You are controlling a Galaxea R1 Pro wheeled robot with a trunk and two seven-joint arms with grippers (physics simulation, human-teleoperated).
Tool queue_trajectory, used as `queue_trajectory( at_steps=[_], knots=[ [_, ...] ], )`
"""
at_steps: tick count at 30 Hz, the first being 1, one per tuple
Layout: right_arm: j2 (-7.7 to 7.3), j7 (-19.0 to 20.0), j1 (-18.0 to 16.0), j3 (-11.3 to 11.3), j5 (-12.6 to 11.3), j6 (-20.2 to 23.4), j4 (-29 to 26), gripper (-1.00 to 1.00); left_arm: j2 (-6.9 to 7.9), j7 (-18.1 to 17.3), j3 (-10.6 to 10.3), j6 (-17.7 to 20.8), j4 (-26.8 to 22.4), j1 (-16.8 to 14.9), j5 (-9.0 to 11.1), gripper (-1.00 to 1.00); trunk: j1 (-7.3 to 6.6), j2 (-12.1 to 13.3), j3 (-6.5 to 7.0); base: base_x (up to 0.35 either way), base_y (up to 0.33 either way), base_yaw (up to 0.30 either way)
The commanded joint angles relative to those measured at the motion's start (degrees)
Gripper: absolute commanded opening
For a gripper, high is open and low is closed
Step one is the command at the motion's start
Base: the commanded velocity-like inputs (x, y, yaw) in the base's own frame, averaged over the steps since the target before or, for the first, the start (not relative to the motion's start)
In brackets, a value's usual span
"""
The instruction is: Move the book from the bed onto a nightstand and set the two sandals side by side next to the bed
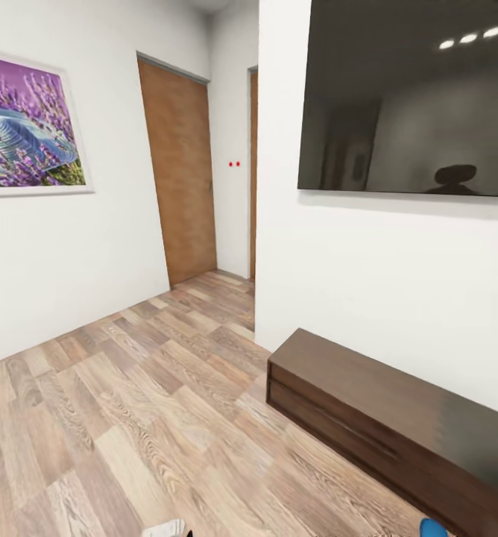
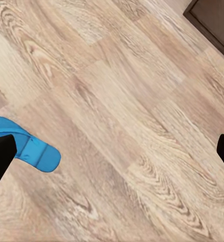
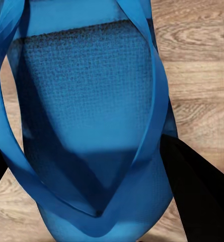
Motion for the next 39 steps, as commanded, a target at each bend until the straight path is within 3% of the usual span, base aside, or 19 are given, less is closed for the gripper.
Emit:
queue_trajectory(
  at_steps=[1, 7, 19, 27, 39],
  knots=[
    [0.0, 0.41, -0.14, -0.06, -0.3, -0.33, 0.3, -1.0, 0.04, -0.01, -0.28, -0.24, 0.03, -0.03, 0.6, 1.0, 0.0, -0.03, -0.04, 0.16, 0.0, -0.188],
    [0.0, 0.42, -0.14, -0.06, -0.3, -0.33, 0.3, -1.0, 0.04, -0.01, -0.28, -0.24, 0.03, -0.03, 0.6, 1.0, 0.0, -0.03, -0.01, 0.246, 0.0, -0.055],
    [0.0, 0.44, -0.12, -0.06, -0.3, -0.33, 0.3, -1.0, 0.04, -0.01, -0.28, -0.24, 0.03, -0.03, 0.6, 1.0, 0.0, -0.03, -0.01, 0.042, 0.0, -0.002],
    [0.0, 0.51, -0.13, -0.06, -0.3, -0.33, 0.3, -1.0, 0.04, -0.01, -0.28, -0.24, 0.03, -0.03, 0.6, 1.0, 0.0, -0.03, -0.01, 0.259, 0.0, 0.0],
    [0.0, 0.82, -0.12, -0.06, -0.3, -0.33, 0.3, -1.0, 0.06, -0.01, -0.18, -0.3, -0.11, -0.03, 0.51, 1.0, 0.0, -0.03, -0.01, 0.028, 0.0, 0.0]
  ],
)
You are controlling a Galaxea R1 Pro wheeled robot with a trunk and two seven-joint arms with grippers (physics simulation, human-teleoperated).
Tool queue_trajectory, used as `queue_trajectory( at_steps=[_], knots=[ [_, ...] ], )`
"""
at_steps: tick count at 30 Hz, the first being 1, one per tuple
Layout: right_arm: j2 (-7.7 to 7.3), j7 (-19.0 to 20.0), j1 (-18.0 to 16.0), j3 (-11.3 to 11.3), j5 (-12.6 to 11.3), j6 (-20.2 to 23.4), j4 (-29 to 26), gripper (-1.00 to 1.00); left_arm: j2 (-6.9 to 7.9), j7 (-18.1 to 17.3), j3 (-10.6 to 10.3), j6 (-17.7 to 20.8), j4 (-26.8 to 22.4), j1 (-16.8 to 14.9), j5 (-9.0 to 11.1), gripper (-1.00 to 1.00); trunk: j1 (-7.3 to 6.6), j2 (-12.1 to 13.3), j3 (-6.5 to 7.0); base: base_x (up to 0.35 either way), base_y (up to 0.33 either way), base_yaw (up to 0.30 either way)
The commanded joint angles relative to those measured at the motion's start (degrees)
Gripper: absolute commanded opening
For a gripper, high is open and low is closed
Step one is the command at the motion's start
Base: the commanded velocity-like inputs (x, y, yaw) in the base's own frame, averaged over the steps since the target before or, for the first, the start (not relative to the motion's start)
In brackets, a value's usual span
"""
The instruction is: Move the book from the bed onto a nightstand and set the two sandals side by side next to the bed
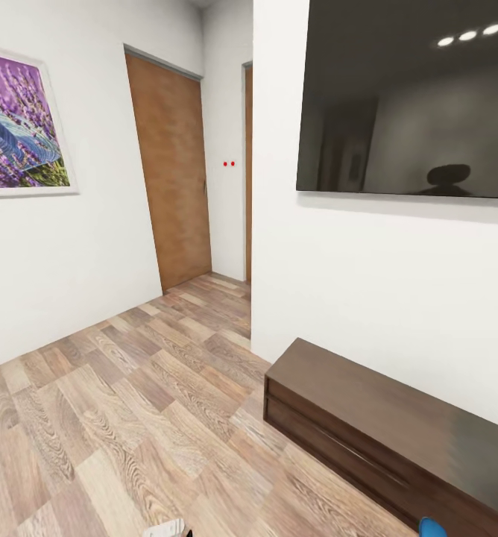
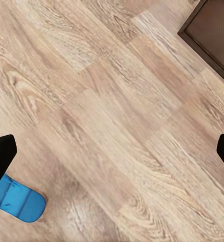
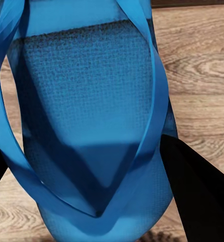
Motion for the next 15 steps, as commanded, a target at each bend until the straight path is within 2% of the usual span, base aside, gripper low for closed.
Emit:
queue_trajectory(
  at_steps=[1, 3, 4, 5, 6, 7, 8, 9, 11, 12, 13, 15],
  knots=[
    [-0.01, 0.33, -0.13, -0.05, -0.29, -0.33, 0.29, -1.0, 0.67, 0.64, -0.15, -0.22, -2.41, -0.28, 0.36, 1.0, -0.01, -0.03, -0.06, 0.0, 0.0, 0.0],
    [-0.01, 0.3, -0.13, -0.05, -0.29, -0.33, 0.29, -1.0, 1.67, 1.72, -0.15, 0.24, -6.2, -0.38, 0.01, 1.0, -0.01, -0.03, -0.06, 0.0, 0.0, 0.0],
    [-0.01, 0.29, -0.13, -0.05, -0.29, -0.33, 0.29, -1.0, 2.75, 2.83, -0.24, 1.14, -9.5, -0.42, -0.69, 1.0, -0.01, -0.03, -0.06, 0.0, 0.0, 0.0],
    [-0.01, 0.28, -0.14, -0.05, -0.27, -0.33, 0.29, -1.0, 4.09, 4.05, -0.32, 3.09, -12.98, -0.44, -2.27, 1.0, -0.01, -0.03, -0.06, 0.0, 0.0, 0.0],
    [-0.01, 0.28, -0.11, -0.05, -0.28, -0.33, 0.29, -1.0, 6.18, 5.58, -0.4, 8.17, -18.18, -0.46, -6.76, 1.0, -0.01, -0.03, -0.06, 0.0, 0.0, 0.0],
    [-0.01, 0.28, -0.12, -0.05, -0.28, -0.33, 0.29, -1.0, 6.81, 5.92, -0.41, 10.22, -19.98, -0.46, -8.77, 1.0, -0.01, -0.03, -0.06, 0.0, 0.0, 0.0],
    [-0.01, 0.27, -0.11, -0.05, -0.29, -0.33, 0.29, -1.0, 7.8, 6.42, -0.43, 14.35, -23.63, -0.48, -13.39, 1.0, -0.01, -0.03, -0.06, 0.0, 0.0, 0.0],
    [-0.01, 0.27, -0.09, -0.05, -0.29, -0.33, 0.29, -1.0, 8.51, 6.63, -0.42, 18.13, -27.0, -0.51, -18.91, 1.0, -0.01, -0.03, -0.06, 0.0, 0.0, 0.0],
    [-0.01, 0.25, -0.12, -0.05, -0.26, -0.33, 0.29, -1.0, 9.42, 6.75, -0.36, 22.43, -30.85, -0.52, -28.38, 1.0, -0.01, -0.03, -0.06, 0.0, 0.0, 0.0],
    [-0.01, 0.24, -0.12, -0.05, -0.25, -0.33, 0.29, -1.0, 9.58, 6.75, -0.34, 23.04, -31.39, -0.53, -30.4, 1.0, -0.01, -0.03, -0.06, 0.0, 0.0, 0.0],
    [-0.01, 0.22, -0.13, -0.05, -0.26, -0.33, 0.31, -1.0, 9.89, 6.76, -0.33, 23.94, -32.15, -0.54, -33.89, 1.0, -0.01, -0.03, -0.06, 0.0, 0.0, 0.0],
    [-0.01, 0.2, -0.12, -0.05, -0.23, -0.34, 0.3, -1.0, 10.53, 6.76, -0.33, 24.94, -32.92, -0.56, -38.95, 1.0, -0.01, -0.03, -0.06, 0.0, 0.0, 0.0]
  ],
)
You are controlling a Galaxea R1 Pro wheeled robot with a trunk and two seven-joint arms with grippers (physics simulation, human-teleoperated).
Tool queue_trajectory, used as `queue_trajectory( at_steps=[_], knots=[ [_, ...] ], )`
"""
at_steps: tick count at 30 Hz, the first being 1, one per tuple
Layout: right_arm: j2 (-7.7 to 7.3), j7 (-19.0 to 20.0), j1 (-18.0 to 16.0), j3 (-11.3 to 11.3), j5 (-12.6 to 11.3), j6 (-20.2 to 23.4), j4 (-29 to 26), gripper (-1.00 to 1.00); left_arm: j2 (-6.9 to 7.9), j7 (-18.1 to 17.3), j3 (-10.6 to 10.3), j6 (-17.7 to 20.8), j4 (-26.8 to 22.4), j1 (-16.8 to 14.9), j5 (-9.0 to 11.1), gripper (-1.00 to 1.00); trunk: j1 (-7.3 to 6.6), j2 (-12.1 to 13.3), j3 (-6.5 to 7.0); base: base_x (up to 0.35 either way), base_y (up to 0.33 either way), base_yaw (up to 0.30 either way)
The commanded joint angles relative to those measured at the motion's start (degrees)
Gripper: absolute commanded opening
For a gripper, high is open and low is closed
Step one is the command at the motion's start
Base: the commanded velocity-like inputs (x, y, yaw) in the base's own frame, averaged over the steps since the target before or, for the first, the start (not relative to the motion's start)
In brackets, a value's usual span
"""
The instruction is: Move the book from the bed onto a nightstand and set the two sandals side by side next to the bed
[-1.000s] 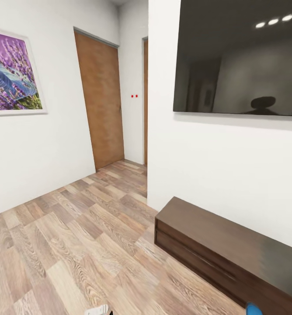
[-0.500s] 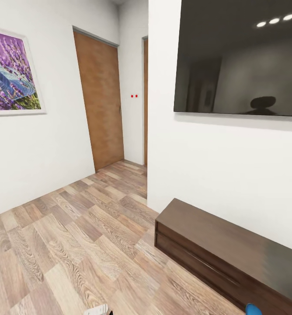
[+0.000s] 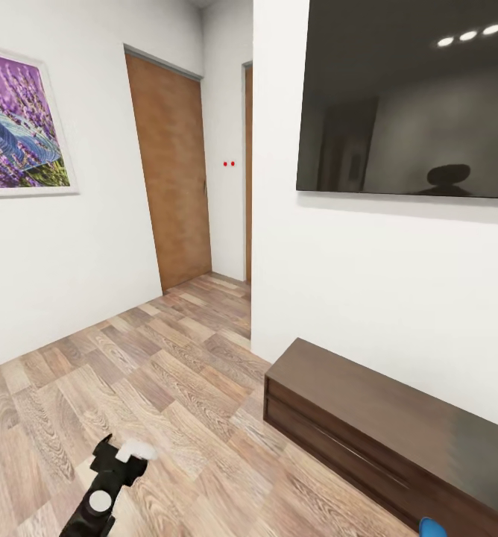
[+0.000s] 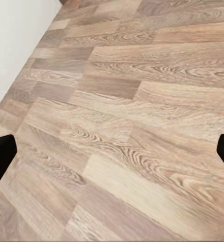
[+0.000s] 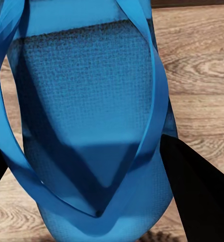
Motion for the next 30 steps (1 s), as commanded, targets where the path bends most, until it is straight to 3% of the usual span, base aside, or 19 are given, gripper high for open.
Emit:
queue_trajectory(
  at_steps=[1, 3, 4, 6, 7, 9, 15, 17, 18, 21, 23, 26, 30],
  knots=[
    [-0.01, 0.41, -0.12, -0.06, -0.29, -0.35, 0.29, -1.0, 0.3, 0.31, -0.28, 0.59, -0.16, -0.03, -1.54, 1.0, -0.01, -0.03, -0.06, 0.0, 0.0, 0.0],
    [-0.01, 0.42, -0.09, -0.06, -0.28, -0.38, 0.29, -1.0, 1.08, 0.31, -0.35, 1.01, -0.31, -0.04, -5.55, 1.0, -0.01, -0.03, -0.06, 0.0, 0.0, 0.0],
    [-0.01, 0.41, -0.1, -0.06, -0.28, -0.39, 0.29, -1.0, 1.31, 0.3, -0.35, 1.09, -0.25, -0.04, -6.59, 1.0, -0.01, -0.03, -0.06, 0.0, 0.0, 0.0],
    [-0.01, 0.4, -0.11, -0.06, -0.28, -0.4, 0.28, -1.0, 2.76, -0.05, -0.33, 1.26, 0.65, -0.04, -10.87, 1.0, -0.01, -0.03, -0.06, 0.0, 0.0, 0.0],
    [-0.01, 0.4, -0.11, -0.06, -0.28, -0.4, 0.28, -1.0, 3.23, -0.36, -0.31, 1.29, 1.01, -0.04, -11.92, 1.0, -0.01, -0.03, -0.06, 0.0, 0.0, 0.0],
    [-0.01, 0.4, -0.11, -0.06, -0.27, -0.42, 0.28, -1.0, 5.45, -2.72, -0.3, 1.31, 2.82, -0.04, -15.79, 1.0, -0.01, -0.03, -0.06, 0.0, 0.0, 0.0],
    [-0.01, 0.39, -0.07, -0.06, -0.27, -0.48, 0.29, -1.0, 10.5, -10.58, -0.3, 1.11, 6.48, -0.04, -21.68, 1.0, -0.01, -0.03, -0.06, 0.0, 0.0, 0.0],
    [-0.01, 0.39, -0.07, -0.06, -0.27, -0.49, 0.28, -1.0, 11.87, -15.14, -0.3, 1.04, 6.9, -0.02, -22.59, 1.0, -0.01, -0.03, -0.06, 0.0, 0.0, 0.0],
    [-0.01, 0.39, -0.09, -0.06, -0.27, -0.49, 0.28, -1.0, 12.5, -19.25, -0.3, 1.01, 7.02, -0.01, -22.97, 1.0, -0.01, -0.03, -0.06, 0.0, 0.0, 0.0],
    [-0.01, 0.39, -0.09, -0.06, -0.27, -0.5, 0.3, -1.0, 13.34, -29.98, -0.21, 0.92, 6.55, -0.03, -24.75, 1.0, -0.01, -0.03, -0.06, 0.0, 0.0, 0.0],
    [-0.01, 0.39, -0.09, -0.06, -0.27, -0.54, 0.29, -1.0, 13.51, -32.93, -0.16, 0.96, 5.42, -0.03, -26.07, 1.0, -0.01, -0.03, -0.06, 0.0, 0.0, 0.0],
    [-0.01, 0.39, -0.1, -0.06, -0.27, -1.09, 0.3, -1.0, 13.62, -37.81, -0.13, 1.21, -1.13, -0.04, -31.13, 1.0, -0.01, -0.03, -0.06, 0.0, 0.0, 0.0],
    [-0.01, 0.39, -0.09, -0.06, -0.27, -1.31, 0.29, -1.0, 13.44, -42.12, -0.15, 1.38, -3.64, -0.04, -32.98, 1.0, -0.01, -0.03, -0.06, 0.0, 0.0, 0.0]
  ],
)
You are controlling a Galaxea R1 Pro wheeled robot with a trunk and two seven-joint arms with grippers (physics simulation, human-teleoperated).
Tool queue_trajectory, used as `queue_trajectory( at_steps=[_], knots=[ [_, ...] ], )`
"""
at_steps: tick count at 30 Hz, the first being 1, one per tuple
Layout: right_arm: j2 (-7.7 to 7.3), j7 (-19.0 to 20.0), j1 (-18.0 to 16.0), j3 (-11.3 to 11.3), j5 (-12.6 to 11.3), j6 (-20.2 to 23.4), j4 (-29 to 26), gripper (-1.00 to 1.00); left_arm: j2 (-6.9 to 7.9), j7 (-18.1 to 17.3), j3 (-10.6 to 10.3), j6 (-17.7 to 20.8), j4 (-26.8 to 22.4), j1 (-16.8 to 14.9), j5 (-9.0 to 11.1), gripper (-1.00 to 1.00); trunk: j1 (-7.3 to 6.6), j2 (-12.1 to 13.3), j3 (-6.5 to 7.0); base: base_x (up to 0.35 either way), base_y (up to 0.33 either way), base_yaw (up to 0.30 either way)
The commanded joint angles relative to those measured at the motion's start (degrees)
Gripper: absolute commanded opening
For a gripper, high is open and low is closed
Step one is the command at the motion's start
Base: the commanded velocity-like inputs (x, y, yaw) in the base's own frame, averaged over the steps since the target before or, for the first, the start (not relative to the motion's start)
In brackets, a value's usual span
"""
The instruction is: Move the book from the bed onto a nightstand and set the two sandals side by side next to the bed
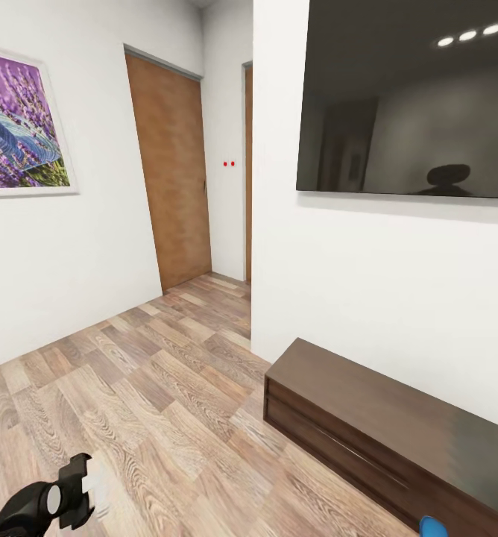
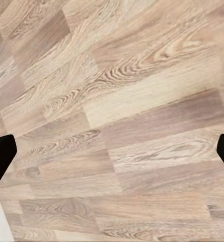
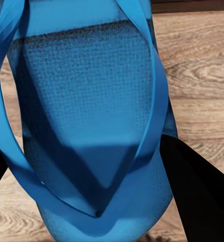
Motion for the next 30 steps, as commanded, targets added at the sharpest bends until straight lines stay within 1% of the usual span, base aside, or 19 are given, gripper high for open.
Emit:
queue_trajectory(
  at_steps=[1, 4, 8, 9, 12, 13, 15, 16, 17, 18, 20, 22, 25, 26, 27, 28, 30],
  knots=[
    [-0.01, 0.42, -0.11, -0.05, -0.31, -0.35, 0.29, -1.0, 0.0, -1.01, -0.19, 0.53, -0.56, -0.04, -0.46, 1.0, -0.01, -0.03, -0.06, 0.0, 0.0, 0.0],
    [-0.01, 0.42, -0.1, -0.05, -0.31, -0.37, 0.29, -1.0, -0.06, -1.65, -0.28, 1.27, -1.2, -0.02, -0.64, 1.0, -0.01, -0.03, -0.06, 0.0, 0.0, 0.0],
    [-0.01, 0.42, -0.11, -0.05, -0.31, -0.39, 0.28, -1.0, -0.29, -2.18, -0.5, 5.59, -1.83, -0.03, -0.84, 1.0, -0.01, -0.03, -0.06, 0.0, 0.0, 0.0],
    [-0.01, 0.42, -0.12, -0.05, -0.31, -0.39, 0.28, -1.0, -0.34, -2.19, -0.53, 6.03, -1.83, -0.02, -0.85, 1.0, -0.01, -0.03, -0.06, 0.0, 0.0, 0.0],
    [-0.01, 0.42, -0.12, -0.05, -0.31, -0.4, 0.28, -1.0, -0.97, -2.22, -0.61, 7.46, -1.88, 0.01, -0.89, 1.0, -0.01, -0.03, -0.06, 0.0, 0.0, 0.0],
    [-0.01, 0.42, -0.12, -0.05, -0.31, -0.4, 0.28, -1.0, -1.64, -2.22, -0.63, 7.94, -1.9, -0.01, -0.94, 1.0, -0.01, -0.03, -0.06, 0.0, 0.0, 0.0],
    [-0.01, 0.42, -0.11, -0.05, -0.31, -0.4, 0.28, -1.0, -2.43, -2.23, -0.61, 8.38, -1.91, -0.02, -1.11, 1.0, -0.01, -0.03, -0.06, 0.0, 0.0, 0.0],
    [-0.01, 0.42, -0.13, -0.05, -0.31, -0.4, 0.28, -1.0, -3.14, -2.23, -0.6, 8.78, -1.91, -0.02, -1.54, 1.0, 0.21, -0.43, -0.24, 0.0, 0.0, 0.0],
    [-0.01, 0.42, -0.11, -0.05, -0.31, -0.4, 0.28, -1.0, -3.42, -2.23, -0.59, 8.98, -1.92, -0.03, -1.85, 1.0, 0.43, -0.84, -0.42, 0.0, 0.0, 0.0],
    [-0.01, 0.42, -0.11, -0.05, -0.31, -0.4, 0.28, -1.0, -3.85, -2.23, -0.6, 9.37, -1.92, -0.01, -2.63, 1.0, 0.65, -1.24, -0.6, 0.0, 0.0, 0.0],
    [-0.01, 0.44, -0.12, -0.05, -0.31, -0.4, 0.28, -1.0, -4.24, -2.23, -0.63, 9.89, -1.92, 0.01, -3.84, 1.0, 1.09, -2.04, -0.96, 0.0, 0.0, 0.0],
    [-0.01, 0.46, -0.14, -0.05, -0.31, -0.4, 0.28, -1.0, -4.49, -2.23, -0.65, 10.2, -1.92, -0.01, -4.6, 1.0, 1.53, -2.84, -1.32, 0.0, 0.0, 0.0],
    [-0.01, 0.44, -0.15, -0.05, -0.31, -0.4, 0.28, -1.0, -5.38, -2.11, -0.62, 10.39, -1.94, -0.03, -5.13, 1.0, 2.19, -4.04, -1.86, 0.0, 0.0, 0.0],
    [-0.01, 0.45, -0.15, -0.05, -0.31, -0.4, 0.28, -1.0, -6.08, -2.03, -0.61, 10.44, -1.98, -0.03, -5.22, 1.0, 2.41, -4.44, -2.04, 0.0, 0.0, 0.0],
    [-0.01, 0.46, -0.15, -0.05, -0.31, -0.4, 0.28, -1.0, -7.2, -1.98, -0.59, 10.48, -2.22, -0.03, -5.3, 1.0, 2.63, -4.85, -2.22, 0.0, 0.0, 0.0],
    [-0.01, 0.45, -0.15, -0.05, -0.31, -0.4, 0.28, -1.0, -7.88, -1.96, -0.59, 10.49, -2.5, -0.03, -5.37, 1.0, 2.85, -5.25, -2.39, 0.0, 0.0, 0.0],
    [-0.01, 0.48, -0.15, -0.05, -0.31, -0.4, 0.28, -1.0, -10.81, -1.91, -0.56, 10.53, -4.05, -0.04, -6.33, 1.0, 3.29, -6.05, -2.75, 0.0, 0.0, 0.0]
  ],
)
